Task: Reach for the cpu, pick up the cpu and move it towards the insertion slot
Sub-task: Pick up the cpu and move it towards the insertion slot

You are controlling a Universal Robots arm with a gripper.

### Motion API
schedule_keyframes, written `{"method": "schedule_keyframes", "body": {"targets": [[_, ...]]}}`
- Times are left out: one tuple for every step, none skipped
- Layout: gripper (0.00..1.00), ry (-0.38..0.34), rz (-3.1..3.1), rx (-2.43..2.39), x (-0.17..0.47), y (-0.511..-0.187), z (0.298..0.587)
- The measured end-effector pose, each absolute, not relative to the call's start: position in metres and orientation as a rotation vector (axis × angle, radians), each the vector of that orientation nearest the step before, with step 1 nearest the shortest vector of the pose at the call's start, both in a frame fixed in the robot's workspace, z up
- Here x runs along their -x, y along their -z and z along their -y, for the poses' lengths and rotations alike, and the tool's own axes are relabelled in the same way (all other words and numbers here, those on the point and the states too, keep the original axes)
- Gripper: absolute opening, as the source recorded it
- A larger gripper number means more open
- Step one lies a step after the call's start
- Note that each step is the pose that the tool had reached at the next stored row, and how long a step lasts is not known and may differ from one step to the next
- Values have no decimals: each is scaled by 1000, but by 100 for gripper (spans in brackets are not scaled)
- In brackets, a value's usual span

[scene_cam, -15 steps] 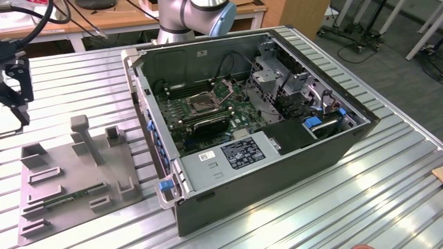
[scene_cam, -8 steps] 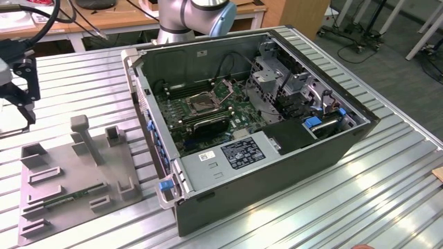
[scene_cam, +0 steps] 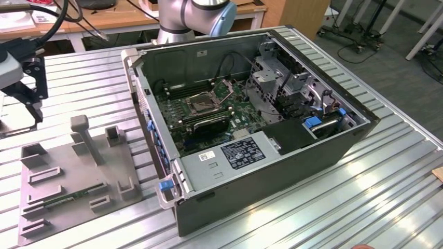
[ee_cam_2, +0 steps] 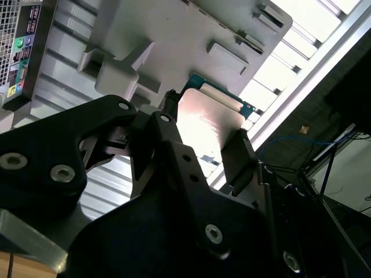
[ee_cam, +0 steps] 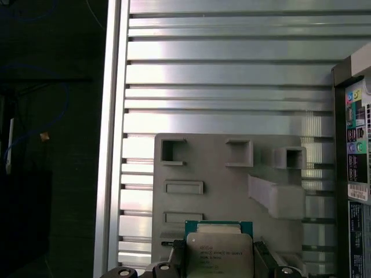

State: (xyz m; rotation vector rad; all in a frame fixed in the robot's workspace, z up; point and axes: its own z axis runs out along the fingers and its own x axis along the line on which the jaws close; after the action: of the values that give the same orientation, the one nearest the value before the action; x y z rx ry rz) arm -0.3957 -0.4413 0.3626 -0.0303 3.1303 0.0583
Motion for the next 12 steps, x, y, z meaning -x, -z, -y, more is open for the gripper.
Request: {"method": "schedule_keyframes", "body": {"targets": [[54, -58, -3130, 30, 394, -363, 441], [54, -58, -3130, 30, 393, -363, 441], [54, -58, -3130, 30, 392, -363, 441], [54, -58, -3130, 30, 390, -363, 441], [54, -58, -3130, 30, 389, -363, 441], [54, -58, -3130, 30, 388, -363, 441], [54, -58, -3130, 30, 386, -363, 441], [54, -58, -3130, 30, 385, -363, 441], [54, -58, -3130, 30, 383, -363, 441], [54, -58, -3130, 30, 382, -363, 441], [54, -58, -3130, 30, 381, -363, 441], [54, -58, -3130, 30, 380, -363, 441]]}}
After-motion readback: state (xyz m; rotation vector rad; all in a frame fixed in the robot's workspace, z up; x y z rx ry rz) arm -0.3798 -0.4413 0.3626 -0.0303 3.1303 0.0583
